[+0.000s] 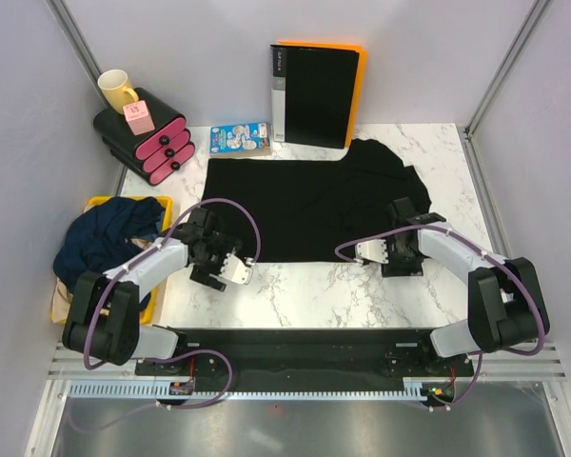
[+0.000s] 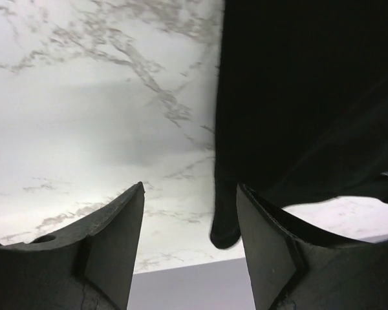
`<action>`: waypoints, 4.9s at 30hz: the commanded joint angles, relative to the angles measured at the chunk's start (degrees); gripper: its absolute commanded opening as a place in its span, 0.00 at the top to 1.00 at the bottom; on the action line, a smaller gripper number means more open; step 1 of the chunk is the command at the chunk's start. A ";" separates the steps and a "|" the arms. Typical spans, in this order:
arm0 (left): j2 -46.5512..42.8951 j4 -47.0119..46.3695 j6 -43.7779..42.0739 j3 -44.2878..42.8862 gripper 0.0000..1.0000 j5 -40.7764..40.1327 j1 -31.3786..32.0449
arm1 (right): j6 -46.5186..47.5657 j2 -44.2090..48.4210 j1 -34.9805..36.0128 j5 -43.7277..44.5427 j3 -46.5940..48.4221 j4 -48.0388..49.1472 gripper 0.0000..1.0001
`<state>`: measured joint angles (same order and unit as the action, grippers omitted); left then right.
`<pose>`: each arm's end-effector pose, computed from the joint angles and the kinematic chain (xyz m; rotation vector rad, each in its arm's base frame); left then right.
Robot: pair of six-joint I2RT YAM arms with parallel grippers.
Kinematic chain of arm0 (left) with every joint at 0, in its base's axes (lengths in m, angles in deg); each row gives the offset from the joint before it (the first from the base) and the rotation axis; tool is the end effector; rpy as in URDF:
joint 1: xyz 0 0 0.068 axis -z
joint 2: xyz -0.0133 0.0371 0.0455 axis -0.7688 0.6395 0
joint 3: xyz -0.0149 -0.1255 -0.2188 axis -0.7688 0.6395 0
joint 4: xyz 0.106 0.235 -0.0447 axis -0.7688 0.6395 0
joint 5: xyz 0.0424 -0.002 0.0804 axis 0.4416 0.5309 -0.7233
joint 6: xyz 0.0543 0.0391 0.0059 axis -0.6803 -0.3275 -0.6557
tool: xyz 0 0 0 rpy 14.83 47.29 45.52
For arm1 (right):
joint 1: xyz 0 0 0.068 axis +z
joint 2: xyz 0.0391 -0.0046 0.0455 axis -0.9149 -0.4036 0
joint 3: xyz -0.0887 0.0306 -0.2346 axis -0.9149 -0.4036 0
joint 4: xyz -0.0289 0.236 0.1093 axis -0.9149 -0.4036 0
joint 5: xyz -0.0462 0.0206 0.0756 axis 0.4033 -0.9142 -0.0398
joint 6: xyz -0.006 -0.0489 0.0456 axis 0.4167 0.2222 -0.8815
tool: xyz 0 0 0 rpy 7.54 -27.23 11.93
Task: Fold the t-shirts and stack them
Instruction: Fold the tshirt
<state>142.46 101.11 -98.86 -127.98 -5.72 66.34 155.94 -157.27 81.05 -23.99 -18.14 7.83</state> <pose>0.2268 -0.0774 0.1261 2.3098 1.5119 0.0469 0.2390 0.0594 0.1383 -2.1311 2.1347 -0.2282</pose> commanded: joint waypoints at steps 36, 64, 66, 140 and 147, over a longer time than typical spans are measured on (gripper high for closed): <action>11.50 -1.68 -0.67 -1.23 0.34 -1.83 -1.60 | -3.70 -6.29 0.09 -1.73 2.71 16.48 0.38; -3.26 13.08 0.56 7.02 0.98 0.28 -1.60 | 0.43 0.38 0.44 -2.78 -7.31 -1.17 1.00; -5.37 15.63 -0.05 8.34 0.98 0.80 -1.51 | 0.52 1.35 1.23 -2.78 -8.11 -1.96 1.00; 48.50 31.89 -13.76 -67.33 0.04 -1.04 -9.59 | -45.45 -61.13 -16.96 -33.28 83.38 -0.82 0.33; 50.87 32.07 -13.77 -68.38 0.05 -3.59 -9.42 | -44.75 -64.12 -15.91 -33.10 84.44 -0.56 0.35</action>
<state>192.01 131.73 -110.20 -193.51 -7.18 56.64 110.81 -219.96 64.13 -55.49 63.82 7.06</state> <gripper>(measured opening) 0.956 0.657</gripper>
